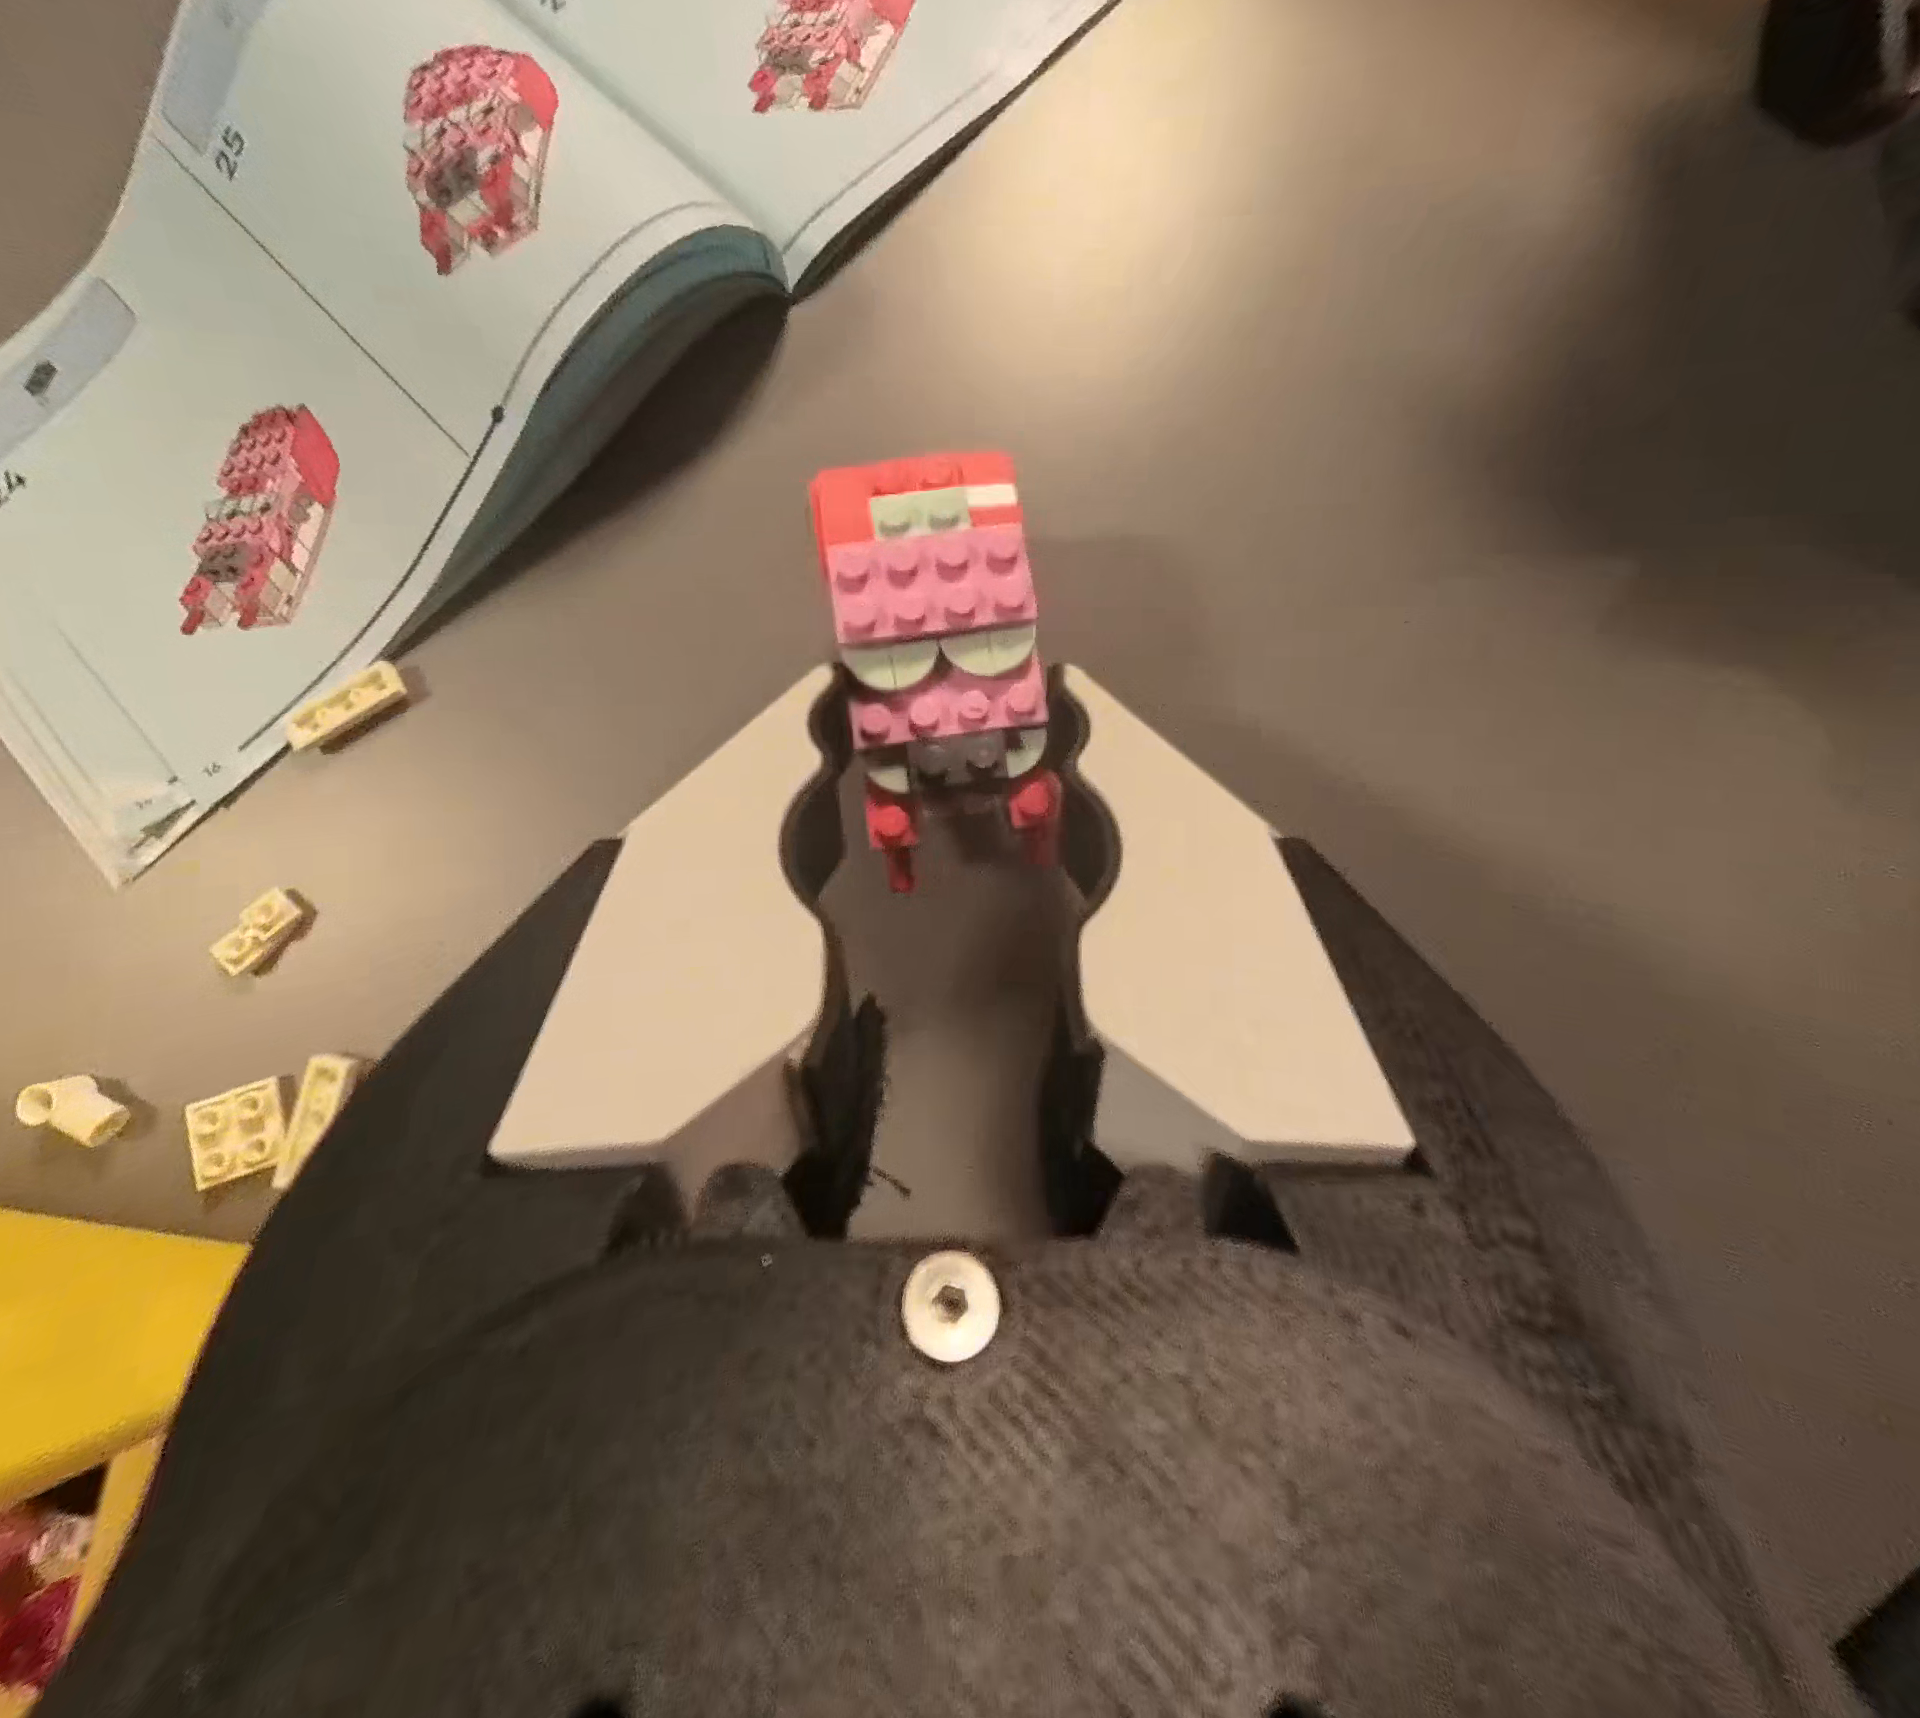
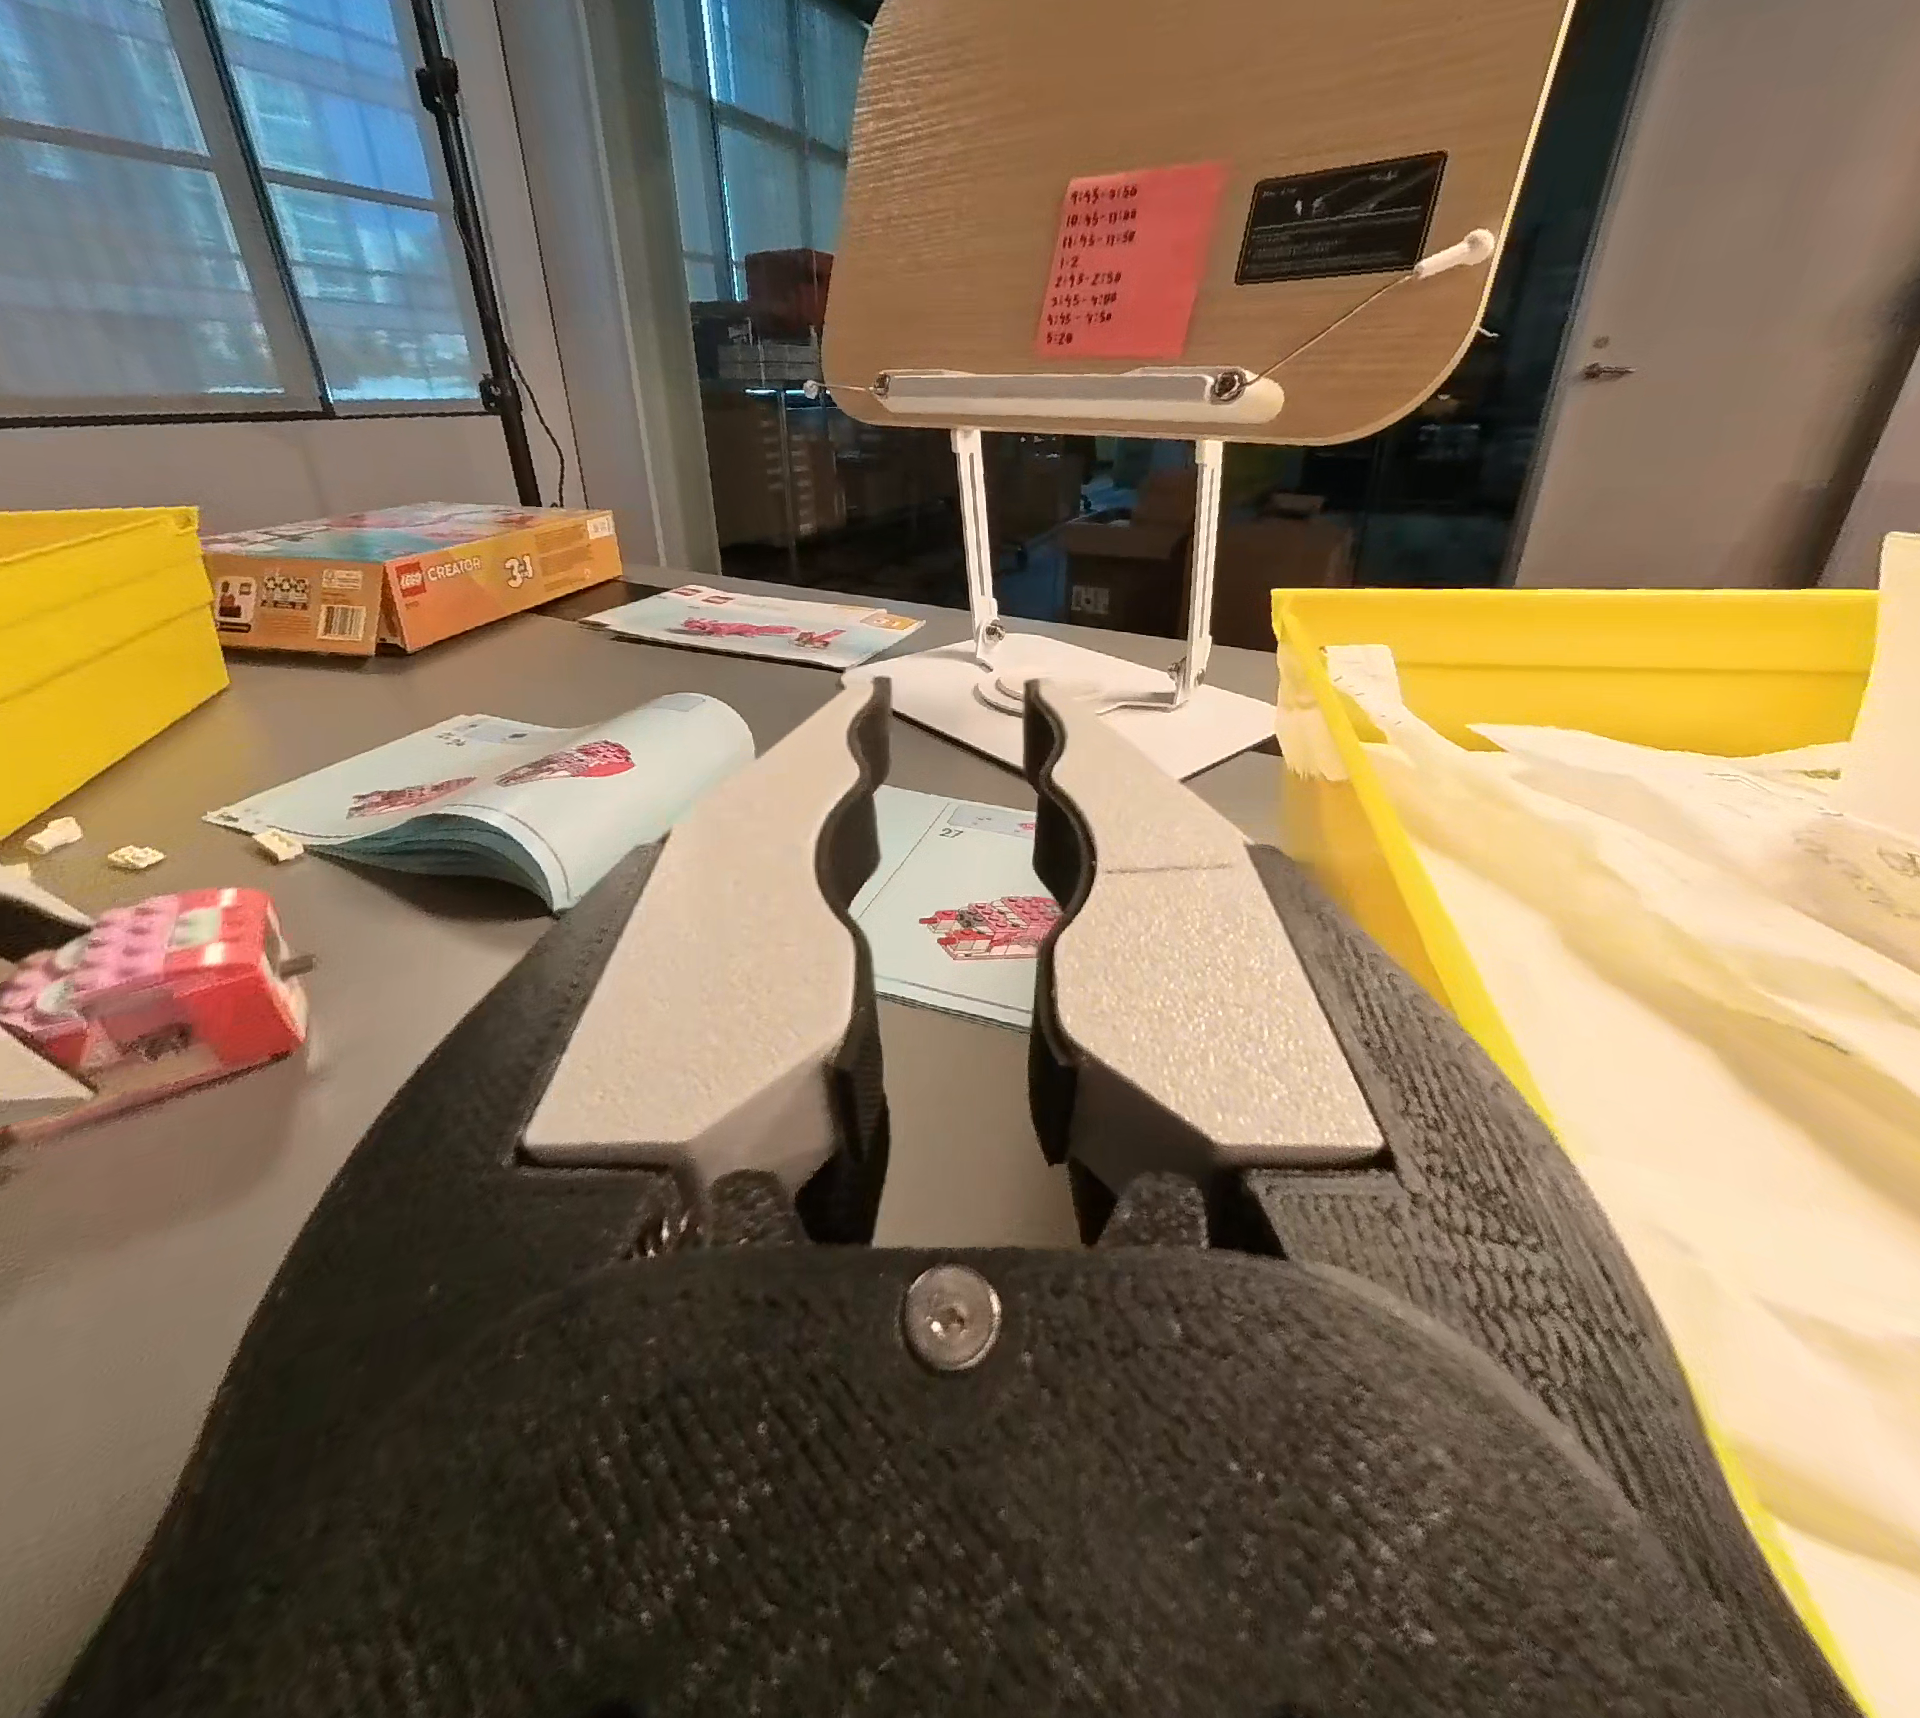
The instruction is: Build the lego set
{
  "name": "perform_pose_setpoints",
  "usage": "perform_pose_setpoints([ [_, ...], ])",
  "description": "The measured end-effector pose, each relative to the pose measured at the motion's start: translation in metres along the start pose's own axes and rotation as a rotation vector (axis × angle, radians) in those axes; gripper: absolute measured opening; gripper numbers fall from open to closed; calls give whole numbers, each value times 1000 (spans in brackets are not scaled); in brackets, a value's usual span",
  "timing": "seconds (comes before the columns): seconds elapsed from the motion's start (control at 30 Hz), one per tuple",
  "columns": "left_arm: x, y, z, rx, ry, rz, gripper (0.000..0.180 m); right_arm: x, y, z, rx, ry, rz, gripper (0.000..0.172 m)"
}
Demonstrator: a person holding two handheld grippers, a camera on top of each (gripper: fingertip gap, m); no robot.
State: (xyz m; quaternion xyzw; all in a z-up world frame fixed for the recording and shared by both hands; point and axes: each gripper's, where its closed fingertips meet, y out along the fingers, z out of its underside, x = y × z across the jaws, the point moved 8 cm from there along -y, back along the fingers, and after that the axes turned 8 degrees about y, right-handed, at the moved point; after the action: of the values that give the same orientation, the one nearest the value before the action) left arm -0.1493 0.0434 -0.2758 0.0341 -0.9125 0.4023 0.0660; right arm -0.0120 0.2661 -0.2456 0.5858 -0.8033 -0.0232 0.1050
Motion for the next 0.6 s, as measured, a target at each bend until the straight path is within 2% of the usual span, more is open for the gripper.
perform_pose_setpoints([
  [0.1,-7,4,-6,1,36,0,37,-2,1,0,13,-11,24,16],
  [0.23,-31,15,-21,-37,60,108,37,-6,3,1,32,-16,47,3],
  [0.47,-74,35,-48,-98,129,234,37,-8,3,1,34,-25,52,1],
  [0.5,-77,36,-50,-104,140,250,43,-8,3,0,30,-30,57,1],
  [0.53,-79,37,-53,-116,146,277,62,-8,2,0,26,-31,55,1],
  [0.6,-82,31,-60,-185,120,371,82,-7,2,0,23,-23,47,1],
])
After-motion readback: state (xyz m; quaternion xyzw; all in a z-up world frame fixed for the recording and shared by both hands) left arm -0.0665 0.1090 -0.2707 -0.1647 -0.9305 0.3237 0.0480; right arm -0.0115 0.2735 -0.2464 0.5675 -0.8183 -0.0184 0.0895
